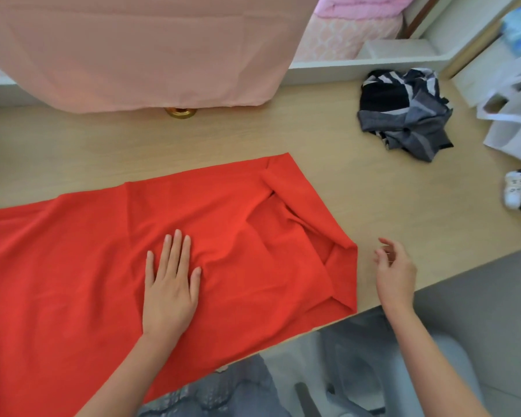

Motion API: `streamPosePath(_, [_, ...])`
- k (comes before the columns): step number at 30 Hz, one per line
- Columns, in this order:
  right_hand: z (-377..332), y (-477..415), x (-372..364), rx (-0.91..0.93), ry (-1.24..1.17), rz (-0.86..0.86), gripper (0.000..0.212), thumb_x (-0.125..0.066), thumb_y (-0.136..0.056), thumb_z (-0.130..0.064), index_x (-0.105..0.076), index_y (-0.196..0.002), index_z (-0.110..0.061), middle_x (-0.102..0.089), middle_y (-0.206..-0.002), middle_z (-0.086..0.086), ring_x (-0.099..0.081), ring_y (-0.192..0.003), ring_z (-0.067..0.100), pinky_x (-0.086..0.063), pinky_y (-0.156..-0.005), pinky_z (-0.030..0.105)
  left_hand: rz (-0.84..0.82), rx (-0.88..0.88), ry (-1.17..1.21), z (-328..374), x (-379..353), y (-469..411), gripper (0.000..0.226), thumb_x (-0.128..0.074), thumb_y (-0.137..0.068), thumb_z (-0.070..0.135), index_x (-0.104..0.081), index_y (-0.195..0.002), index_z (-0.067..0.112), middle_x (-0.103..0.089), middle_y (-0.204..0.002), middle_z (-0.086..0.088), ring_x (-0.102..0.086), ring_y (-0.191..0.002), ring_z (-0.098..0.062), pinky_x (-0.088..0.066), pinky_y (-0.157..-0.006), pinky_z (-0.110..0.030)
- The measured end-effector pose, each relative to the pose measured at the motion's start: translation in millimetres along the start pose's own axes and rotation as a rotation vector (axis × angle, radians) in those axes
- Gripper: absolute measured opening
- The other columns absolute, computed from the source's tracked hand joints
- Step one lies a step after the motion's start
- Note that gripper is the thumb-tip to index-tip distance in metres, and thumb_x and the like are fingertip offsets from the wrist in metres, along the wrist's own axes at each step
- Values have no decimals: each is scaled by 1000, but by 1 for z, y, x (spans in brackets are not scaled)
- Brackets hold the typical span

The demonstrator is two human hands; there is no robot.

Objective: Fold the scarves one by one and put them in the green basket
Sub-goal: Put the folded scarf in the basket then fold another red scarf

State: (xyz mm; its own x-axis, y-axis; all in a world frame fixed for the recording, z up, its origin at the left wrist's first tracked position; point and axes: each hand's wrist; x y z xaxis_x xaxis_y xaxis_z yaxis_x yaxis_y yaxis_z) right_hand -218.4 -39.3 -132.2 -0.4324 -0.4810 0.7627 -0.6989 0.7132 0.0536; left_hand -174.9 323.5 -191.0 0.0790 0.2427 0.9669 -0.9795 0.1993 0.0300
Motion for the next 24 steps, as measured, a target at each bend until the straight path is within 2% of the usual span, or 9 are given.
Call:
streamPosePath(3, [3,30,6,148,29,-49,16,-69,-86,-20,-65,-102,-19,-60,-89,-3,-54,-82,19,-46,-76,38,1,2,-6,1,0,0,60,-24,-99,36,-26,-151,7,-23,-158,-8,-16,-147,-20,-12,-119,-48])
streamPosePath(6, [10,64,-10,261,124,-192,29,-79,-74,-28,-64,-98,-20,-57,-92,-7,-52,-85,13,-42,-79,29,7,1,-5,1,0,0,60,-24,-98,36,-27,-150,7,-23,-158,-8,-17,-147,-21,-12,-119,-48])
streamPosePath(8, [14,73,-22,289,176,-183,22,-78,-75,-23,-63,-91,-20,-56,-90,-8,-52,-85,13,-44,-79,33,16,2,-10,1,0,0,60,-24,-98,36,-28,-150,7,-24,-157,-9,-18,-147,-21,-12,-119,-48])
streamPosePath(11, [17,69,-22,200,136,-87,10,-71,-82,-14,-62,-78,-19,-59,-78,-7,-53,-76,18,-47,-72,43,27,1,-12,1,-1,1,60,-25,-97,36,-28,-150,6,-25,-157,-9,-19,-146,-22,-11,-119,-47])
streamPosePath(15, [28,61,-1,43,-37,-82,8,-66,-88,-21,-60,-83,-24,-60,-81,-4,-57,-81,21,-47,-72,40,30,5,-22,0,-2,0,60,-25,-97,36,-28,-150,6,-24,-157,-10,-19,-146,-22,-12,-119,-47])
streamPosePath(16, [27,61,1,69,-68,-120,7,-67,-86,-23,-61,-88,-24,-60,-88,-7,-56,-87,15,-47,-77,35,34,7,-23,0,-3,0,60,-25,-97,36,-28,-150,6,-24,-158,-9,-19,-146,-21,-12,-119,-47])
streamPosePath(19, [21,66,-9,200,23,-265,33,-76,-78,-28,-61,-107,-24,-53,-104,-9,-48,-97,7,-39,-87,22,36,8,-17,0,-4,0,60,-24,-97,36,-27,-150,6,-23,-158,-9,-18,-147,-21,-11,-119,-47])
streamPosePath(21, [21,71,-20,246,109,-258,27,-75,-79,-25,-62,-103,-23,-51,-102,-9,-46,-96,9,-39,-87,27,37,5,-17,0,-4,1,61,-23,-98,36,-27,-150,6,-22,-158,-9,-17,-147,-21,-11,-119,-47])
streamPosePath(24, [25,71,-24,273,119,-164,9,-69,-84,-14,-61,-84,-20,-55,-86,-11,-48,-82,10,-42,-78,34,41,8,-15,0,-4,0,61,-23,-98,37,-26,-150,7,-22,-158,-8,-17,-147,-21,-12,-119,-47])
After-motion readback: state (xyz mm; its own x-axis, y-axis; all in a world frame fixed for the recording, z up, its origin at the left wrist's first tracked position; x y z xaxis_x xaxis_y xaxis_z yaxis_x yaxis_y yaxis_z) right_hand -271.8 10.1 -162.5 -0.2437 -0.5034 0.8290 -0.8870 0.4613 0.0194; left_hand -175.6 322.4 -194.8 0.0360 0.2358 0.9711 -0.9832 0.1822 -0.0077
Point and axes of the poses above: each hand's wrist, its own y-axis away from the middle knuckle, its own x-axis out of the back of the hand, z = x × y
